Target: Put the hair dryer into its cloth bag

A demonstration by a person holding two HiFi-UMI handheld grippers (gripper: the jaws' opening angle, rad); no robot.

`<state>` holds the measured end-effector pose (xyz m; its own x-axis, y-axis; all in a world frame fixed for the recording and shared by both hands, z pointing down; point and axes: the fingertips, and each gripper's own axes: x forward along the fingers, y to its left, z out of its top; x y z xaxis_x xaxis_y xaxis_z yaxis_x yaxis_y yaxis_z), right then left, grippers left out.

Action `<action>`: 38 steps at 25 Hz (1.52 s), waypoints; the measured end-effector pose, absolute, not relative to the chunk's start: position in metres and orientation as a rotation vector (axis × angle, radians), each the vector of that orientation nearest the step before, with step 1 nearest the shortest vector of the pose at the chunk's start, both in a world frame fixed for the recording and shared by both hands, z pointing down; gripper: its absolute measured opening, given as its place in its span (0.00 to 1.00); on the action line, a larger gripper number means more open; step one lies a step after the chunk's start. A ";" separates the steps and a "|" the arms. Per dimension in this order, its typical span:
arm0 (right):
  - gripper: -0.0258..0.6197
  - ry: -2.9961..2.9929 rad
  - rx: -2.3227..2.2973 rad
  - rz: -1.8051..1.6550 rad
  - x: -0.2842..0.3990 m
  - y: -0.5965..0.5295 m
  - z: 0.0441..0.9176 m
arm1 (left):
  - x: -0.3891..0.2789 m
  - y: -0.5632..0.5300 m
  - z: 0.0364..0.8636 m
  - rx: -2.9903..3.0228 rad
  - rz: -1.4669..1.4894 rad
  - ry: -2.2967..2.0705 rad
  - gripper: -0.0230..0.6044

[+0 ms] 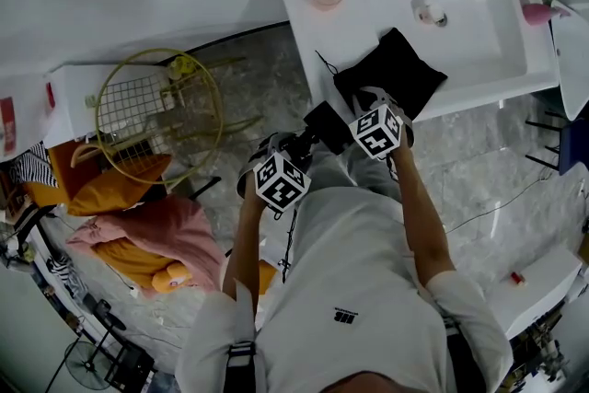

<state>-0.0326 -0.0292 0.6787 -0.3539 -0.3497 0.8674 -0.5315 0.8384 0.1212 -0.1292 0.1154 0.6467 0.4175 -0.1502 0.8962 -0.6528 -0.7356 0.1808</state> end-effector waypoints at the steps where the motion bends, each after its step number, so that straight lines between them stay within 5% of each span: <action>1: 0.09 -1.998 0.660 0.254 -0.032 -0.030 0.673 | -0.130 0.114 0.646 2.167 1.293 -0.678 0.47; 38: 0.09 -2.160 0.599 0.643 -0.045 -0.025 0.600 | -0.036 -0.001 0.674 2.155 1.260 -0.679 0.48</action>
<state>-0.0445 -0.0246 0.6001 -0.5779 -0.2025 0.7906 -0.6020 0.7598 -0.2454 -0.0358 -0.0008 0.6744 0.4339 -0.1478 0.8888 -0.6608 -0.7227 0.2024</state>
